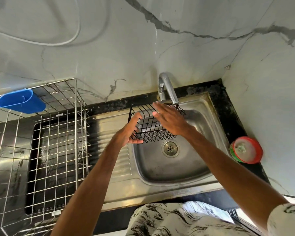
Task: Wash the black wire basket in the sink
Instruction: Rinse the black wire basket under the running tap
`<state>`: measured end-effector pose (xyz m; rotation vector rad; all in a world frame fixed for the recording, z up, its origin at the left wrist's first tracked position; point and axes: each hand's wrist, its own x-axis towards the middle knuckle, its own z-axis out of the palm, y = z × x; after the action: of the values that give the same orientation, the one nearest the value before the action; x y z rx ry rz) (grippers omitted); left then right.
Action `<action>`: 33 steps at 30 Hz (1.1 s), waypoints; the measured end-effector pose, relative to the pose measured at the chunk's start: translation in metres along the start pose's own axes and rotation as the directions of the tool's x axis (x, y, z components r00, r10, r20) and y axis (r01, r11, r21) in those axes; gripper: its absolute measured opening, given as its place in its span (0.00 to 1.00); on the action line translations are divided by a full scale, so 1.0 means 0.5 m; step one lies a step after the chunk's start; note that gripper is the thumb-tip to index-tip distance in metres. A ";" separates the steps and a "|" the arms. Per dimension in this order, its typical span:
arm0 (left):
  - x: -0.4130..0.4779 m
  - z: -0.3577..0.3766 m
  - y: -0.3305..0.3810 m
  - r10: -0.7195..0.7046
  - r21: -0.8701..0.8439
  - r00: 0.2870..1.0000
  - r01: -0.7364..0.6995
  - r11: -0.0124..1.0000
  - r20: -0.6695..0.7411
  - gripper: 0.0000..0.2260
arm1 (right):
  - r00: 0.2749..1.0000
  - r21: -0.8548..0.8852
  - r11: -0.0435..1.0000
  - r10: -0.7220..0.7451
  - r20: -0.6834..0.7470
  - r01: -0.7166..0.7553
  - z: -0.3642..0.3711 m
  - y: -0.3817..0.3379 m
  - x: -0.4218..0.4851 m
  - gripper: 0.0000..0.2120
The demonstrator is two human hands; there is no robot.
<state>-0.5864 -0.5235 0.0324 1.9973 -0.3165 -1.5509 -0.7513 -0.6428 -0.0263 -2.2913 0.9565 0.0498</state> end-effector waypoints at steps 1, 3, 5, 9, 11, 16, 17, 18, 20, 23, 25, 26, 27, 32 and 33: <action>-0.001 -0.003 -0.001 0.001 -0.006 1.000 -0.001 1.000 -0.005 0.15 | 1.000 0.005 1.000 0.026 -0.010 -0.026 -0.009 0.023 -0.001 0.29; -0.004 -0.010 -0.004 -0.007 -0.021 1.000 0.006 1.000 -0.017 0.15 | 0.996 0.105 0.991 0.083 -0.012 -0.082 -0.026 0.064 -0.006 0.27; -0.007 -0.015 -0.008 -0.015 -0.025 1.000 0.015 1.000 -0.016 0.16 | 0.990 0.203 0.970 0.138 0.009 -0.137 -0.033 0.098 -0.009 0.25; -0.011 -0.008 -0.019 -0.026 -0.060 1.000 0.025 0.998 -0.010 0.19 | 0.964 0.264 0.936 0.257 -0.067 -0.231 -0.006 0.103 -0.009 0.22; -0.007 -0.006 -0.028 -0.083 -0.131 0.996 0.080 0.988 -0.014 0.28 | 0.922 0.289 0.931 0.298 -0.247 -0.224 0.013 0.077 -0.016 0.23; -0.005 0.007 -0.044 -0.096 -0.187 0.995 0.096 0.978 0.011 0.35 | 0.932 0.129 0.984 0.160 -0.326 -0.123 0.057 -0.042 -0.048 0.35; -0.008 0.015 -0.043 -0.069 -0.160 0.998 0.069 0.985 0.005 0.34 | 0.960 0.112 0.990 0.111 -0.258 -0.084 0.069 -0.067 -0.056 0.35; -0.010 0.021 -0.042 -0.047 -0.136 0.999 0.047 0.990 -0.002 0.32 | 0.976 0.095 0.994 0.067 -0.205 -0.049 0.079 -0.083 -0.062 0.36; -0.015 0.024 -0.041 -0.031 -0.102 0.999 0.029 0.994 -0.016 0.29 | 0.987 0.069 0.997 0.031 -0.156 -0.021 0.078 -0.085 -0.065 0.36; -0.018 0.008 -0.049 -0.034 -0.102 0.999 0.030 0.994 -0.029 0.26 | 0.985 0.072 0.994 0.094 -0.146 -0.084 0.052 -0.028 -0.054 0.33; -0.021 -0.002 -0.056 -0.039 -0.100 0.998 0.035 0.994 -0.043 0.24 | 0.968 0.145 0.965 0.234 -0.086 -0.221 0.030 0.035 -0.044 0.34; -0.022 -0.006 -0.059 -0.035 -0.088 0.998 0.031 0.996 -0.048 0.21 | 0.953 0.193 0.938 0.300 -0.046 -0.286 0.021 0.068 -0.040 0.39; -0.024 -0.009 -0.061 -0.026 -0.069 0.999 0.023 0.997 -0.048 0.17 | 0.934 0.268 0.897 0.357 0.024 -0.350 0.016 0.099 -0.036 0.44; -0.022 -0.014 -0.069 -0.016 -0.058 1.000 0.015 0.998 -0.024 0.17 | 0.831 0.694 0.487 0.462 0.311 -0.531 -0.027 0.105 -0.041 0.36; -0.021 -0.016 -0.071 -0.012 -0.059 0.999 0.010 0.998 -0.030 0.18 | 0.821 0.726 0.443 0.486 0.299 -0.527 -0.035 0.097 -0.042 0.34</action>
<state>-0.5878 -0.4874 0.0216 1.9782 -0.2450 -1.5179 -0.8016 -0.6655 -0.0335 -1.1130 1.2925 -0.0589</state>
